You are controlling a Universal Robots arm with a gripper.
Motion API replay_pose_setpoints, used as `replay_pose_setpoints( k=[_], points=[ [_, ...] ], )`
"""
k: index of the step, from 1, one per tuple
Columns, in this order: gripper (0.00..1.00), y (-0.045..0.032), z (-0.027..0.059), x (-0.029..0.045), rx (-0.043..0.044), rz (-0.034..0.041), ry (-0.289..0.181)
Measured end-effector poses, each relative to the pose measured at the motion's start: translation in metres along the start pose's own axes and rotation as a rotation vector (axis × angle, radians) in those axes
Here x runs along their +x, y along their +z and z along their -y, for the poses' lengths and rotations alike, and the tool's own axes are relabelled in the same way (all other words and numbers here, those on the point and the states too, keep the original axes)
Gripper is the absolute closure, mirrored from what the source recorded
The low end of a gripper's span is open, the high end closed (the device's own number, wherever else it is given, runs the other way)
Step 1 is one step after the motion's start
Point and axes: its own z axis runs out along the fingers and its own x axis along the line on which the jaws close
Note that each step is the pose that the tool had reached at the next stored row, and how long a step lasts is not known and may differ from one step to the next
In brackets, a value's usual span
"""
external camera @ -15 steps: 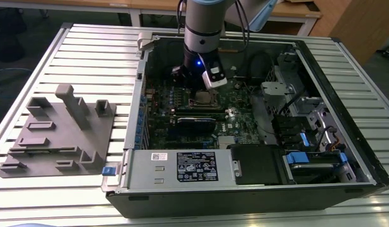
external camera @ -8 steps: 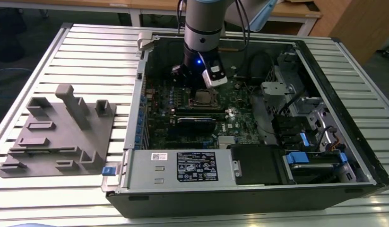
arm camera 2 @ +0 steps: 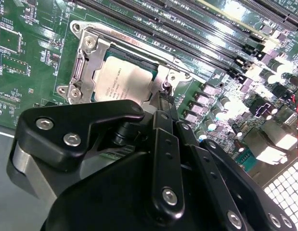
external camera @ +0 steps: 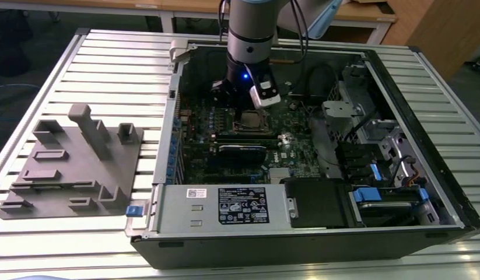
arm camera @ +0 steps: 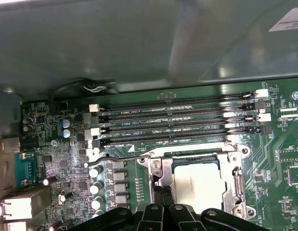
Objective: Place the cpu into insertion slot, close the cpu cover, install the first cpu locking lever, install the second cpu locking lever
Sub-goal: 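Close the cpu cover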
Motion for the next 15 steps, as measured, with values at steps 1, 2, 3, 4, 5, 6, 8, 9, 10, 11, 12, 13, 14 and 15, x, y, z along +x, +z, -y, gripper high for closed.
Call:
replay_pose_setpoints(
  k=[1,2,3,4,5,6,8,9,10,11,12,13,14,15],
  points=[
    [0.89,0.0,0.0,0.0,0.0001,-0.0001,0.0],
    [0.89,0.0,0.0,0.0,0.0001,-0.0001,0.0],
    [0.89,0.0004,0.0,0.0,0.0,-0.0001,0.0],
    [0.89,0.0013,0.0001,0.0,0.0002,-0.0001,0.0],
    [0.89,0.0024,0.0001,0.0,0.0001,-0.0001,0.0],
    [0.89,0.0036,0.0002,0.0,-0.0001,0.0,0.0],
    [0.89,0.0061,0.0003,0.0002,0.0001,0.0,0.0],
    [0.89,0.0072,0.0004,0.0003,0.0001,-0.0001,0.0],
    [0.89,0.008,0.0004,0.0004,0.0,0.0,0.0],
    [0.89,0.009,0.0005,0.0004,0.0,0.0,0.0],
    [0.89,0.0098,0.0005,0.0004,0.0001,0.0,0.0],
    [0.89,0.0105,0.0007,0.0005,0.0007,-0.0003,0.0],
    [0.89,0.0109,0.0007,0.0006,0.0011,-0.0005,0.0],
    [0.89,0.0111,0.0008,0.0006,0.0011,-0.0005,0.0]
  ],
)
